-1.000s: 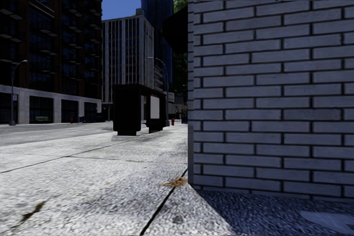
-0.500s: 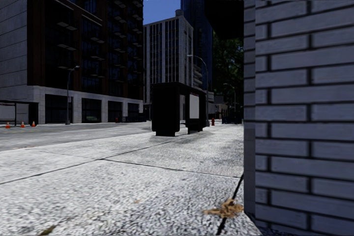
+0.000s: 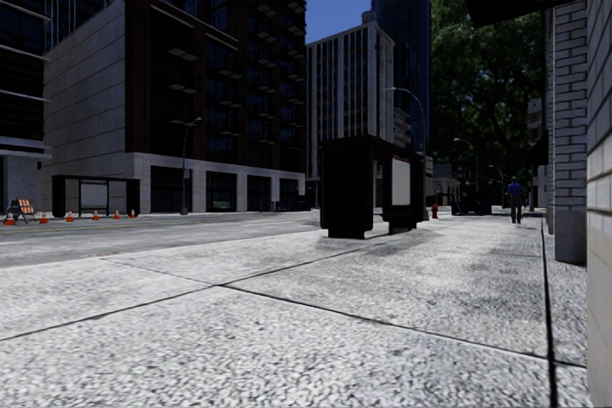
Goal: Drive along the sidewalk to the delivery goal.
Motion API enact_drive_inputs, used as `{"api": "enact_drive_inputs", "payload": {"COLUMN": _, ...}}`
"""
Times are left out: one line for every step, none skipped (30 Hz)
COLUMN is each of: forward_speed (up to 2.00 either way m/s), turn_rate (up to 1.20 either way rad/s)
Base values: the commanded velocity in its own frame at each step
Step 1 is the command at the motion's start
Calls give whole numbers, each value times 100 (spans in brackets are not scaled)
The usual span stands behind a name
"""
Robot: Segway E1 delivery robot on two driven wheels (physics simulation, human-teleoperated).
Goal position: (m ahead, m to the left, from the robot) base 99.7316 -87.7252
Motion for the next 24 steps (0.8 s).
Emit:
{"api": "enact_drive_inputs", "payload": {"forward_speed": 127, "turn_rate": 0}}
{"api": "enact_drive_inputs", "payload": {"forward_speed": 191, "turn_rate": 0}}
{"api": "enact_drive_inputs", "payload": {"forward_speed": 191, "turn_rate": 0}}
{"api": "enact_drive_inputs", "payload": {"forward_speed": 200, "turn_rate": 0}}
{"api": "enact_drive_inputs", "payload": {"forward_speed": 200, "turn_rate": 0}}
{"api": "enact_drive_inputs", "payload": {"forward_speed": 200, "turn_rate": 0}}
{"api": "enact_drive_inputs", "payload": {"forward_speed": 200, "turn_rate": -1}}
{"api": "enact_drive_inputs", "payload": {"forward_speed": 200, "turn_rate": -1}}
{"api": "enact_drive_inputs", "payload": {"forward_speed": 200, "turn_rate": -19}}
{"api": "enact_drive_inputs", "payload": {"forward_speed": 200, "turn_rate": -27}}
{"api": "enact_drive_inputs", "payload": {"forward_speed": 200, "turn_rate": -29}}
{"api": "enact_drive_inputs", "payload": {"forward_speed": 200, "turn_rate": -30}}
{"api": "enact_drive_inputs", "payload": {"forward_speed": 200, "turn_rate": -30}}
{"api": "enact_drive_inputs", "payload": {"forward_speed": 200, "turn_rate": -30}}
{"api": "enact_drive_inputs", "payload": {"forward_speed": 200, "turn_rate": -32}}
{"api": "enact_drive_inputs", "payload": {"forward_speed": 200, "turn_rate": -32}}
{"api": "enact_drive_inputs", "payload": {"forward_speed": 200, "turn_rate": -32}}
{"api": "enact_drive_inputs", "payload": {"forward_speed": 200, "turn_rate": -32}}
{"api": "enact_drive_inputs", "payload": {"forward_speed": 200, "turn_rate": -35}}
{"api": "enact_drive_inputs", "payload": {"forward_speed": 200, "turn_rate": -44}}
{"api": "enact_drive_inputs", "payload": {"forward_speed": 200, "turn_rate": -49}}
{"api": "enact_drive_inputs", "payload": {"forward_speed": 200, "turn_rate": -50}}
{"api": "enact_drive_inputs", "payload": {"forward_speed": 200, "turn_rate": -50}}
{"api": "enact_drive_inputs", "payload": {"forward_speed": 200, "turn_rate": -51}}
